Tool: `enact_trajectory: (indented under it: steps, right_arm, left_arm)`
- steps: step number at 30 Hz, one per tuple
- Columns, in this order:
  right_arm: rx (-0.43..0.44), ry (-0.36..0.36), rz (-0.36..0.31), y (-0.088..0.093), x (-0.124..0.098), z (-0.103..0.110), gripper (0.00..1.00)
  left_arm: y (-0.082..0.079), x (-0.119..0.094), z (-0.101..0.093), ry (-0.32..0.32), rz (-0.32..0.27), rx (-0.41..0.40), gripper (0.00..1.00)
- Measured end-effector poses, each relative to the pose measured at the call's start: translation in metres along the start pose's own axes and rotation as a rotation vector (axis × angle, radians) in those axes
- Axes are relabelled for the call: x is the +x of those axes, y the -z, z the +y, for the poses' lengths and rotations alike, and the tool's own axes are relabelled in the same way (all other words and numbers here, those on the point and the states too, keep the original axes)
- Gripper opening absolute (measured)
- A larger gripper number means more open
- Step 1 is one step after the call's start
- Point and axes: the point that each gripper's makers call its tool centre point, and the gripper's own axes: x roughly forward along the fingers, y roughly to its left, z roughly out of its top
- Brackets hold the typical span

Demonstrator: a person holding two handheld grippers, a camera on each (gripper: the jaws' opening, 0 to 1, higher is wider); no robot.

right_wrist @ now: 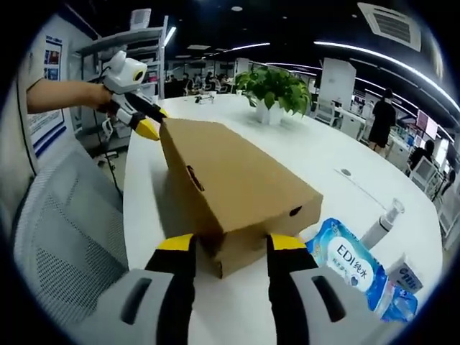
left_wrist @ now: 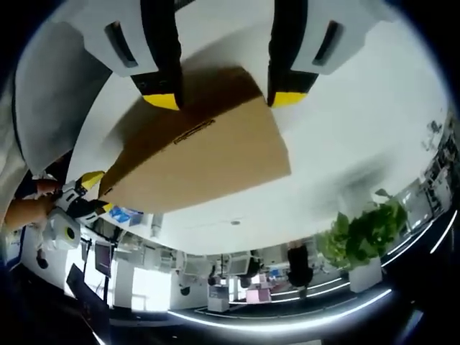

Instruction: Operate the shoe box by opening the lid, removing the specified soft item, and placing it in the target area until the item is outside and the box remains undamaged.

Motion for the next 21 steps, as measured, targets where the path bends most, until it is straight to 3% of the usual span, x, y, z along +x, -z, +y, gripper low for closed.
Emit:
enact_trajectory:
  steps: [14, 21]
  right_arm:
    - [0.122, 0.007, 0.018, 0.010, 0.010, -0.001, 0.36]
    - [0.087, 0.006, 0.047, 0.016, 0.015, -0.001, 0.35]
  left_arm:
    - [0.015, 0.012, 0.002, 0.002, 0.039, -0.045, 0.44]
    - [0.021, 0.017, 0.004, -0.012, 0.069, -0.049, 0.40]
